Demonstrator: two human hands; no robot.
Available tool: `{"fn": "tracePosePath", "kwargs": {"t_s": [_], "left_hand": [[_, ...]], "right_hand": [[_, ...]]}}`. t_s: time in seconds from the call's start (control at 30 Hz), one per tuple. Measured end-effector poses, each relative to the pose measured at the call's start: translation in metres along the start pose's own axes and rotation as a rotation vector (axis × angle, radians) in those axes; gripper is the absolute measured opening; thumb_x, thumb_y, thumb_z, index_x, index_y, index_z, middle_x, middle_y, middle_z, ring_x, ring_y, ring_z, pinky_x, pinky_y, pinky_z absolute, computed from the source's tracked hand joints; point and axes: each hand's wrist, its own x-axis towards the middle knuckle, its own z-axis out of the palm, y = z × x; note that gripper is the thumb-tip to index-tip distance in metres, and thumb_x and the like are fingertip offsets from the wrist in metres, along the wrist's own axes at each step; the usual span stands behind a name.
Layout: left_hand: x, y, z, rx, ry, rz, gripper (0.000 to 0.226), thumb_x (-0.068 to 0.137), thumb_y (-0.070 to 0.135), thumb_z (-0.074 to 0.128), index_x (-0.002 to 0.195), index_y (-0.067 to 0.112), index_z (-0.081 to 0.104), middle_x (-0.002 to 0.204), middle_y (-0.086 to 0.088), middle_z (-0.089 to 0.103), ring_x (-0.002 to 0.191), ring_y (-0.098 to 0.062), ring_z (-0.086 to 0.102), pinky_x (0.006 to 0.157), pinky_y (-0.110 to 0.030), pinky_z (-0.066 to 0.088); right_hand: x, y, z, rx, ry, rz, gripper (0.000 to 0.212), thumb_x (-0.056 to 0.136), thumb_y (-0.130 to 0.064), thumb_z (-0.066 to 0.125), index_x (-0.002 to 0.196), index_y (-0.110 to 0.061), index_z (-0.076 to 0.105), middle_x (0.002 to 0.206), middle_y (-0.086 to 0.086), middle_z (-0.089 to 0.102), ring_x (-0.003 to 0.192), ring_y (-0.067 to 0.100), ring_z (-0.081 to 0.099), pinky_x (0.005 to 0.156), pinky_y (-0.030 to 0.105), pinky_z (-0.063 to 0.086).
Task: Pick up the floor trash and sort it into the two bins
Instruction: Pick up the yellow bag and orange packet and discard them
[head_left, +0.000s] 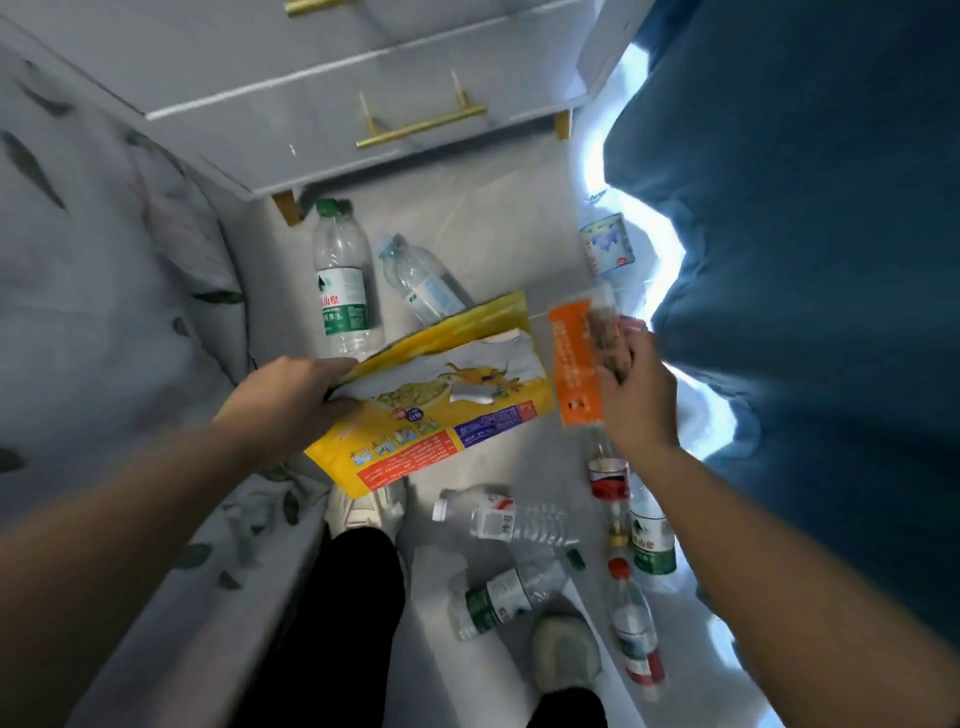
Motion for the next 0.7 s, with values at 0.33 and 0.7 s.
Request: {"fn": "tracePosePath", "kwargs": {"t_s": [0.33,0.7], "left_hand": [[-0.140,0.115,-0.203,-0.267,0.148,0.070,0.017,0.086,0.023,0.066,0.102,0.017,0.065,0.085,-0.006,0.070,0.082,-0.030,0.066,0.067,-0.037,0.051],[-0.285,0.241,-0.377,-0.514,0.208,0.358,0.010,0.087,0.018,0.066,0.095,0.022,0.060,0.081,-0.001,0.066,0.074,-0.026,0.064,0.067,-0.036,0.052]], "right_hand": [[-0.201,-0.157,-0.210,0.168,0.259,0.082,0.026,0.091,-0.019,0.059,0.114,-0.027,0.051,0.091,-0.008,0.064,0.080,0.015,0.063,0.064,0.027,0.049],[-0.405,-0.279,-0.377,0.477,0.695,0.070,0.020,0.092,-0.014,0.062,0.108,-0.020,0.052,0.089,-0.013,0.061,0.073,-0.006,0.061,0.056,0.006,0.042]]}}
